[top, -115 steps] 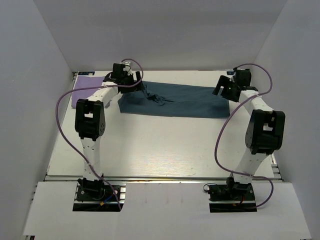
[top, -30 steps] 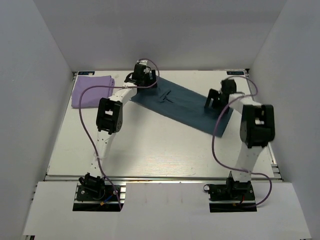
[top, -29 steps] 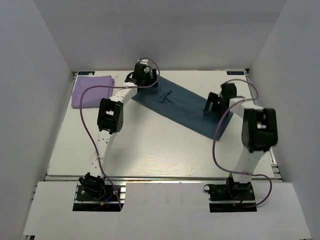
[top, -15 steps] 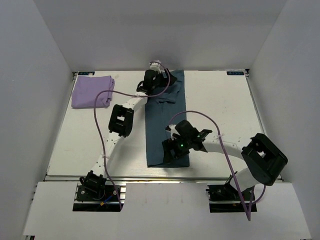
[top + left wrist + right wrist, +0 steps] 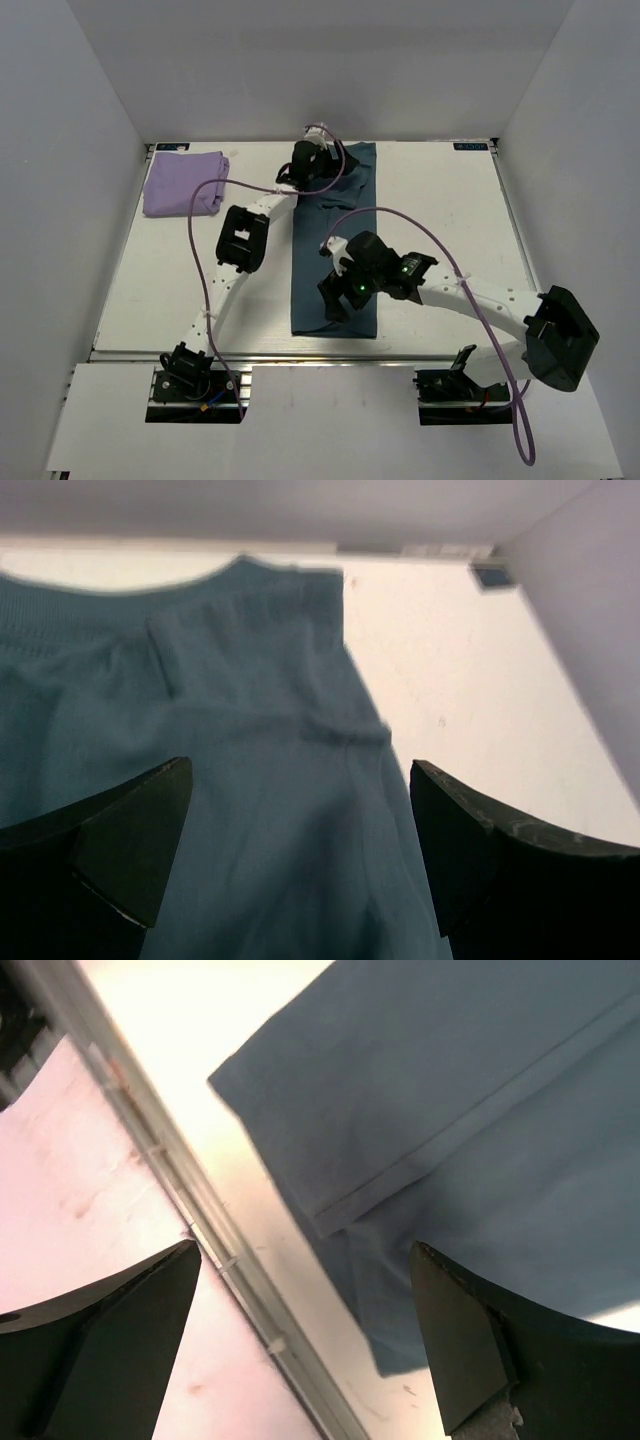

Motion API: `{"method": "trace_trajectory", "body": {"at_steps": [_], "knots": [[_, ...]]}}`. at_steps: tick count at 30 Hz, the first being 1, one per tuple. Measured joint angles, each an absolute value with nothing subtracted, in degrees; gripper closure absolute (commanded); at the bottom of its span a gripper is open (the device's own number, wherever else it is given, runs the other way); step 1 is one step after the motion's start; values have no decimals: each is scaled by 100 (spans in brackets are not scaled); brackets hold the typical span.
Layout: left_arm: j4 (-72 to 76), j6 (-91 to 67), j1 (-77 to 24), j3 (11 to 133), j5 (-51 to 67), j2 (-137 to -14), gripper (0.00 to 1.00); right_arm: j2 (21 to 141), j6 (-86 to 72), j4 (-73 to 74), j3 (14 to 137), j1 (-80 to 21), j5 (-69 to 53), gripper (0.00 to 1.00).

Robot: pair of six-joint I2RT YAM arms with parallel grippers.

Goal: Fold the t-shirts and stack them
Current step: Rotate the tshirt 90 degrees, then grab the bottom of the folded rectangular tshirt with both arms

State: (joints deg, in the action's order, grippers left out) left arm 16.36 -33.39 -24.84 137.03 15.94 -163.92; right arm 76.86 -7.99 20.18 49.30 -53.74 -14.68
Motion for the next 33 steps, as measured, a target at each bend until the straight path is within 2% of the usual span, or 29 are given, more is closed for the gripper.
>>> {"method": "trace_trajectory", "body": {"at_steps": [4,8,13,17,19,23,29,33], "knots": [[652,-2722,-2482,12746,1697,-15216,0,7609,-950,2235,5231,-5452,-513,10],[-471,-2163,-2482,11518,1551,-13200,0,7288,-1669,2349,4969,-5415,263,10],[-530,-1962,-2464,8538,1387,-9736,0,6643,-2873,2567,4222,-5365,849,10],[-228,-2185,-2521,5900,1251,-7730,0,6652,-3531,2703,3791,-5332,873,10],[-263,-2298,-2622,4890,1297,-7373,0,6761,-3739,2711,3625,-5325,786,10],[-777,-2491,-2945,3387,1702,-7529,2,6914,-4042,2698,3435,-5328,624,10],[-1328,-2672,-3345,3074,1826,-6705,8,6724,-4377,2506,3203,-5325,530,13],[-1361,-2832,-3557,2735,1835,-6517,17,6519,-4571,2263,2969,-5323,467,22]]}}
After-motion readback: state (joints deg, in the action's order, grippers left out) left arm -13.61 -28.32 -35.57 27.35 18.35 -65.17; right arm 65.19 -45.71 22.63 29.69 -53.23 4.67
